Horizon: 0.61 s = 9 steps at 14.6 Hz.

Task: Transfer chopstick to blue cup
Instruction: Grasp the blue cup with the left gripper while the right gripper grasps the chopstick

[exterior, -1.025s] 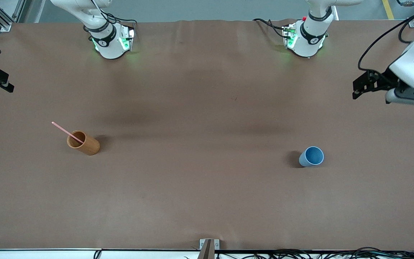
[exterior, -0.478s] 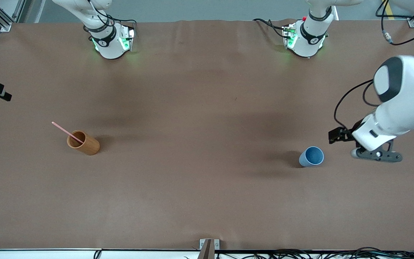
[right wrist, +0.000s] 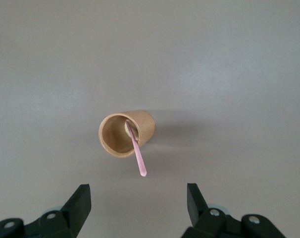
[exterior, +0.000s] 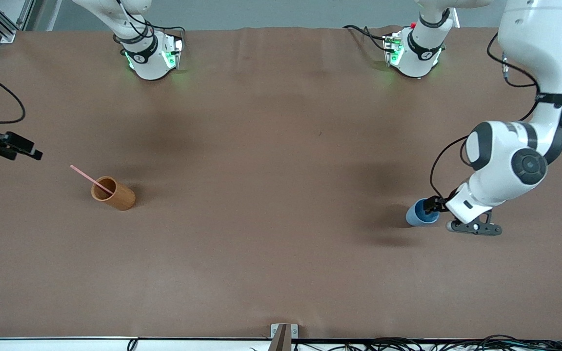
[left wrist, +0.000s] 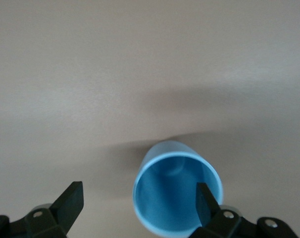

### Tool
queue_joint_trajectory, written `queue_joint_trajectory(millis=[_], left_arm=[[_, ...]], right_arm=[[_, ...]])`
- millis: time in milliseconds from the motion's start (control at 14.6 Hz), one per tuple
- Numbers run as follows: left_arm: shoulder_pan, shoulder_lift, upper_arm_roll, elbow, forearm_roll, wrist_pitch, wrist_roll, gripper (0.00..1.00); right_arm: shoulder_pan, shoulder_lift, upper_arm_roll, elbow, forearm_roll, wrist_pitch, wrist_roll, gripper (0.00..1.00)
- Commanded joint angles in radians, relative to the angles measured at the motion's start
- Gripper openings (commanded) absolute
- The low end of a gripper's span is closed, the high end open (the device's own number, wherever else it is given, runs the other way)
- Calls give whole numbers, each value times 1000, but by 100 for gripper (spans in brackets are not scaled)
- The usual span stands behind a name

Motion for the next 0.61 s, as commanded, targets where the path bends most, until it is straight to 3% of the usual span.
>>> queue_joint_trajectory(millis=[0, 68, 137, 205, 273, 547], left_arm=[[4, 7, -2, -41, -15, 67, -6, 87], [4, 16, -2, -41, -17, 75, -11, 61], [2, 19, -2, -40, -15, 77, -23, 28], [2, 19, -2, -38, -10, 77, -25, 7], [1, 21, -2, -36, -9, 77, -26, 1], [-6, 25, -2, -27, -9, 77, -42, 0]], right_arm=[[-17, -23, 8, -101, 99, 76, -32, 82], [-22, -19, 8, -130, 108, 116, -55, 79], [-23, -16, 8, -155, 109, 159, -75, 76], [-28, -12, 8, -176, 116, 196, -93, 70], [-31, -7, 8, -192, 147, 214, -100, 66], [-49, 23, 8, -215, 236, 217, -152, 54]])
